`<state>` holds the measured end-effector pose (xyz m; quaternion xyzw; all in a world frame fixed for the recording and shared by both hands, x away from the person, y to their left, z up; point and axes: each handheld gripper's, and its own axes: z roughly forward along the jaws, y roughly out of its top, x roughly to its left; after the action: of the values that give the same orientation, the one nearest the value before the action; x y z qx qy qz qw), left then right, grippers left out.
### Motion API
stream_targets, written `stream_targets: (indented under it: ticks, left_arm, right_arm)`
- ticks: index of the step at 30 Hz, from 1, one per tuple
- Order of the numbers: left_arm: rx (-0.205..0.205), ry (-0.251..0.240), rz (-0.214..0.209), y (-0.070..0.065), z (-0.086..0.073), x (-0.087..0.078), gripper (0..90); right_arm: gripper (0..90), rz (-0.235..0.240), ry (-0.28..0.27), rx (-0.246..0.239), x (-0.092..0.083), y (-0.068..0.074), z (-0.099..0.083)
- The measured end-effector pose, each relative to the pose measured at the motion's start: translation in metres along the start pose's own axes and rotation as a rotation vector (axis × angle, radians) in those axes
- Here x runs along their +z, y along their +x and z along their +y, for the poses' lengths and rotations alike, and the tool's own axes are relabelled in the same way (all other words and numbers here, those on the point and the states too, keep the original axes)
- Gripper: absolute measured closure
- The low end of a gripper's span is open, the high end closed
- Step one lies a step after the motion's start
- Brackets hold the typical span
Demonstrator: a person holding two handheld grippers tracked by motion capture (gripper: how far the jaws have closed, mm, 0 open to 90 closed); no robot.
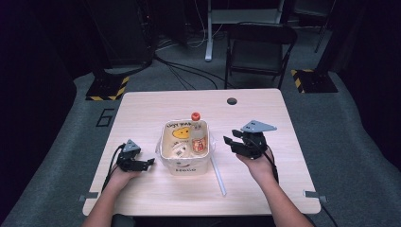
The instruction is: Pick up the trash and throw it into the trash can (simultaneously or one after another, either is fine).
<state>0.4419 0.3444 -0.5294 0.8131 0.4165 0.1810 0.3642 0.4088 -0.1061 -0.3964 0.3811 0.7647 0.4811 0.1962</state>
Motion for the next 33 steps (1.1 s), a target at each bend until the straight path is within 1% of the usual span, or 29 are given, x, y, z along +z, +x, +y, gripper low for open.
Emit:
stream_targets:
  ticks: [4, 9, 15, 21, 33]
  left_arm:
    - [0.000, 0.000, 0.000, 0.000, 0.000, 0.000, 15.5]
    - [0.000, 0.000, 0.000, 0.000, 0.000, 0.000, 15.5]
    - [0.000, 0.000, 0.000, 0.000, 0.000, 0.000, 15.5]
    - [0.000, 0.000, 0.000, 0.000, 0.000, 0.000, 15.5]
    - [-0.001, -0.005, 0.001, 0.000, 0.000, 0.000, 15.5]
  right_arm:
    - [52.9, -0.004, 0.007, 0.005, -0.002, -0.002, -0.010]
    - [53.1, -0.023, 0.026, -0.004, -0.001, 0.001, -0.024]
    - [53.5, -0.032, 0.061, -0.002, 0.006, 0.010, -0.043]
    - [55.1, -0.026, 0.083, 0.022, 0.013, 0.020, -0.063]
    - [59.0, -0.015, 0.116, -0.001, 0.021, 0.039, -0.088]
